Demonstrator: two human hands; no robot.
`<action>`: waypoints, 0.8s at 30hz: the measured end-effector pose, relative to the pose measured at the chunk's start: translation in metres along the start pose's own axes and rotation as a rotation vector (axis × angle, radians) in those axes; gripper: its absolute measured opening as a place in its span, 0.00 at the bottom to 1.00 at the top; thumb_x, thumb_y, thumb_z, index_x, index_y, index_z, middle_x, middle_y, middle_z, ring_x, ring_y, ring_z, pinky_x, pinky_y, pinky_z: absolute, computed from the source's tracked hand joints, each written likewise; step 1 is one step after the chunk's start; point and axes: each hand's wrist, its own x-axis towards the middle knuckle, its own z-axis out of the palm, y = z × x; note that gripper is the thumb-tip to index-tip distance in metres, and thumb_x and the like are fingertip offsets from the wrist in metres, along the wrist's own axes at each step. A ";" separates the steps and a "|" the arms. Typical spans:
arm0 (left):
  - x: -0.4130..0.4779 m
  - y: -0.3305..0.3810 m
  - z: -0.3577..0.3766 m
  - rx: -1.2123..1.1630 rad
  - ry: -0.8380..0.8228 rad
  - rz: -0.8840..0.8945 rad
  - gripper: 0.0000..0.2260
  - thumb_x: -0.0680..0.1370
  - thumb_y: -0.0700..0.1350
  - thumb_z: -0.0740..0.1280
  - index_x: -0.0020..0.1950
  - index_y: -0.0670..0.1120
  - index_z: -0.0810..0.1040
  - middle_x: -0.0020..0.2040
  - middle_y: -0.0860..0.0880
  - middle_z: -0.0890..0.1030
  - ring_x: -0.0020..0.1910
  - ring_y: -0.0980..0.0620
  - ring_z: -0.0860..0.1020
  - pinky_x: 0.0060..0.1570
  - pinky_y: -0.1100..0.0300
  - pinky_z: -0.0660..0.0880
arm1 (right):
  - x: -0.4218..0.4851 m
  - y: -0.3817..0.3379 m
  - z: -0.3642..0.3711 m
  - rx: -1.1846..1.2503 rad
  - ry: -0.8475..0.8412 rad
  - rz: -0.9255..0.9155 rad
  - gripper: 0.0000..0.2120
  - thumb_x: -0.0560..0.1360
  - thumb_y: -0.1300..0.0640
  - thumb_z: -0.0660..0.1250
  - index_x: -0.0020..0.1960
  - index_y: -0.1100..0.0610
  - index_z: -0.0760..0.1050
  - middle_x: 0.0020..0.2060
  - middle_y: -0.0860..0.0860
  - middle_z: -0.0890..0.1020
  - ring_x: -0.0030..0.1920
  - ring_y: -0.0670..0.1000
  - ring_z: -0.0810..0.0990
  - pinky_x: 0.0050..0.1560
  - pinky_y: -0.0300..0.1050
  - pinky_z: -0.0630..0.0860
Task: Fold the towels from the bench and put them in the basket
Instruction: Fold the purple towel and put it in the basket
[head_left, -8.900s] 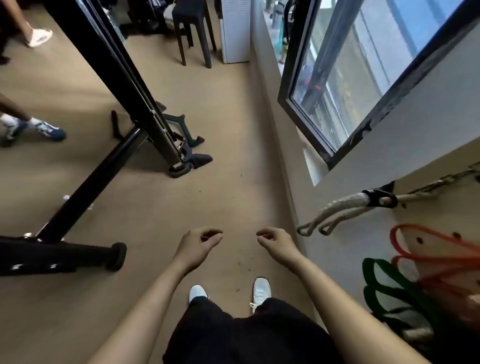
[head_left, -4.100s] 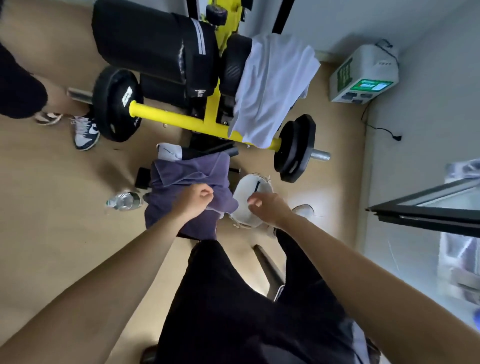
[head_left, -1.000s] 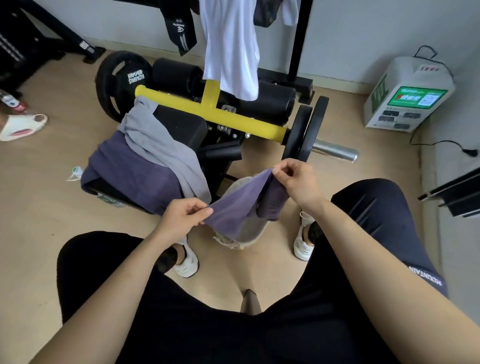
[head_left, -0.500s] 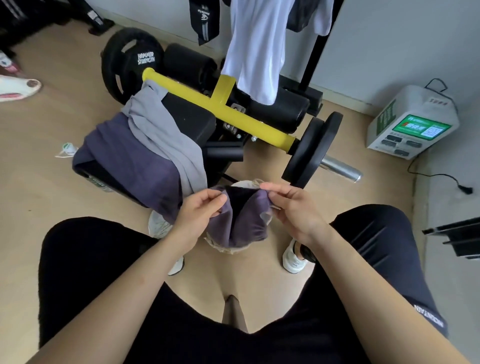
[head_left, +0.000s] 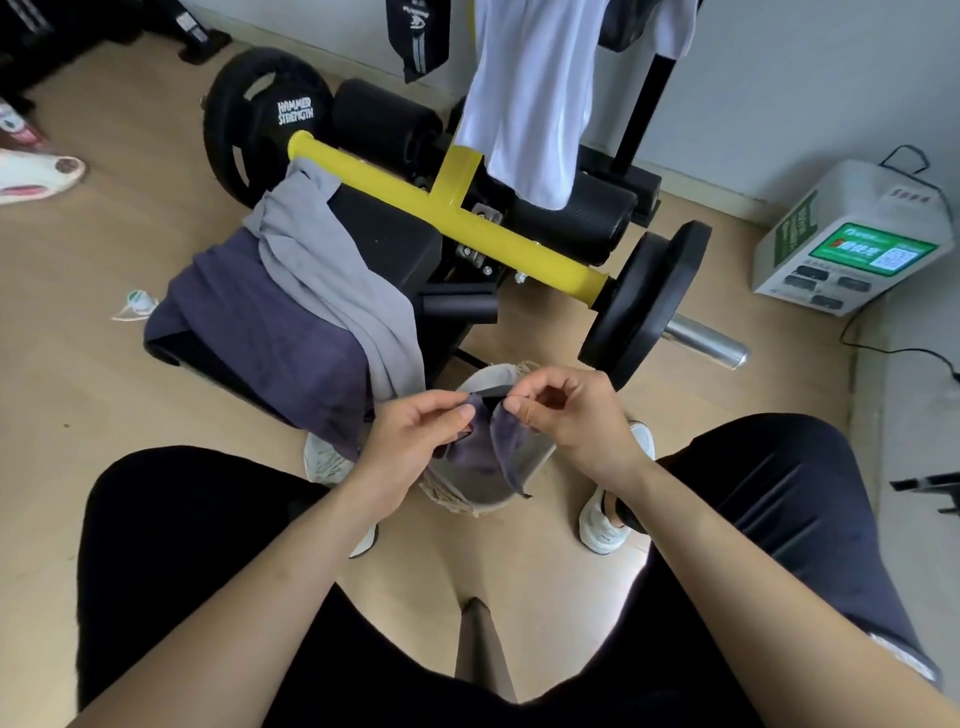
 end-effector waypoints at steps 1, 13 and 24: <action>-0.001 -0.001 0.002 -0.001 -0.007 0.009 0.09 0.80 0.36 0.69 0.59 0.43 0.84 0.50 0.47 0.88 0.49 0.56 0.85 0.54 0.63 0.81 | 0.000 0.002 0.001 -0.019 0.011 -0.002 0.06 0.74 0.65 0.74 0.40 0.57 0.82 0.33 0.51 0.83 0.34 0.48 0.79 0.38 0.43 0.78; -0.009 -0.004 0.018 0.145 0.026 0.170 0.09 0.74 0.34 0.76 0.54 0.37 0.86 0.45 0.46 0.88 0.44 0.56 0.86 0.49 0.65 0.80 | -0.001 0.010 0.013 -0.105 0.041 0.038 0.07 0.75 0.60 0.74 0.39 0.52 0.81 0.32 0.46 0.83 0.32 0.43 0.79 0.38 0.41 0.78; -0.002 -0.004 -0.011 0.308 0.123 0.255 0.10 0.80 0.37 0.70 0.48 0.53 0.82 0.42 0.58 0.86 0.43 0.62 0.82 0.47 0.66 0.78 | 0.003 0.028 0.000 -0.583 -0.347 0.116 0.08 0.72 0.52 0.76 0.39 0.47 0.77 0.31 0.43 0.73 0.32 0.43 0.71 0.36 0.38 0.68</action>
